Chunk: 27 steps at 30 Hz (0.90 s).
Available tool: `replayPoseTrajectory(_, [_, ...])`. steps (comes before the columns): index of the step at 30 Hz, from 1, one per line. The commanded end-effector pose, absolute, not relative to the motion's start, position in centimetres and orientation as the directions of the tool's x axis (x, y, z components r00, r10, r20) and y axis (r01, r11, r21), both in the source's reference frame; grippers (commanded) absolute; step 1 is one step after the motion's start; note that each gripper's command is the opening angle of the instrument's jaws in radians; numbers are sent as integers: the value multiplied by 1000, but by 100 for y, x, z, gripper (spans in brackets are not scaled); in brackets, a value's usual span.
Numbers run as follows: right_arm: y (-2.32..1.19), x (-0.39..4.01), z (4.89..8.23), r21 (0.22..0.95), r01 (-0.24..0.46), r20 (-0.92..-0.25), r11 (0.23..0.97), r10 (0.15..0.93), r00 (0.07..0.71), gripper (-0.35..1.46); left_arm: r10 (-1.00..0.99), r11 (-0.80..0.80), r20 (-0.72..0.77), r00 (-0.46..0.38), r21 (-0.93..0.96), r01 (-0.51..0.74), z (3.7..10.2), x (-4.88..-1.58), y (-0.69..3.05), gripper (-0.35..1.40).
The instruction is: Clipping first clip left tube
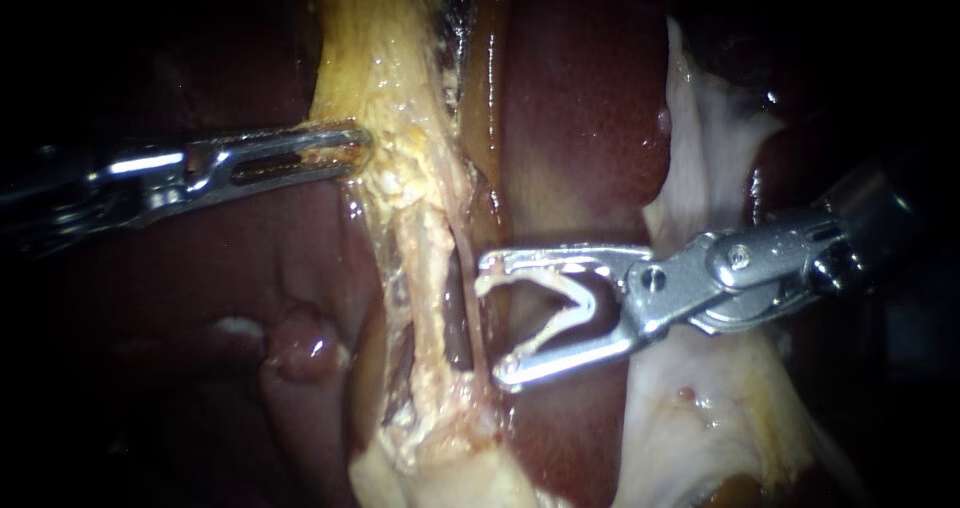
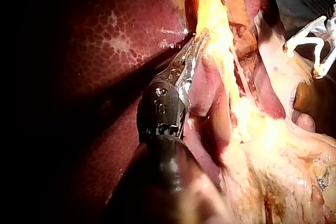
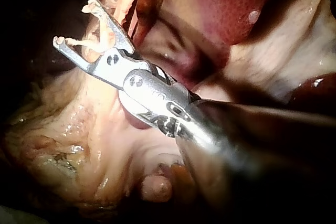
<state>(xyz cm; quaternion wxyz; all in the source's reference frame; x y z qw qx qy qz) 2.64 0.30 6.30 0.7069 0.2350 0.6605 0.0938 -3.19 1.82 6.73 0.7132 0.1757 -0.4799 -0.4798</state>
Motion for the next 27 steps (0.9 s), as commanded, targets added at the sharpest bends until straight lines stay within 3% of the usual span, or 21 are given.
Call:
replayPoseTrajectory(1, [30, 264, 628, 456, 179, -890, 872, 443, 110, 60, -853, 478, 516, 79, 711, 516, 672, -319, 182, -35])
replayPoseTrajectory(8, [28, 265, 628, 455, 179, -890, 872, 442, 110, 60, -854, 478, 514, 82, 711, 515, 670, -316, 181, -35])
replayPoseTrajectory(14, [16, 272, 640, 468, 194, -884, 862, 455, 112, 59, -858, 475, 507, 85, 717, 511, 651, -294, 187, -35])
replayPoseTrajectory(21, [-9, 299, 673, 523, 199, -849, 829, 486, 208, 59, -860, 461, 507, 61, 718, 522, 617, -268, 195, -35])
replayPoseTrajectory(27, [-12, 321, 708, 536, 162, -826, 828, 475, 304, 55, -860, 455, 508, 48, 721, 523, 597, -267, 189, -35])
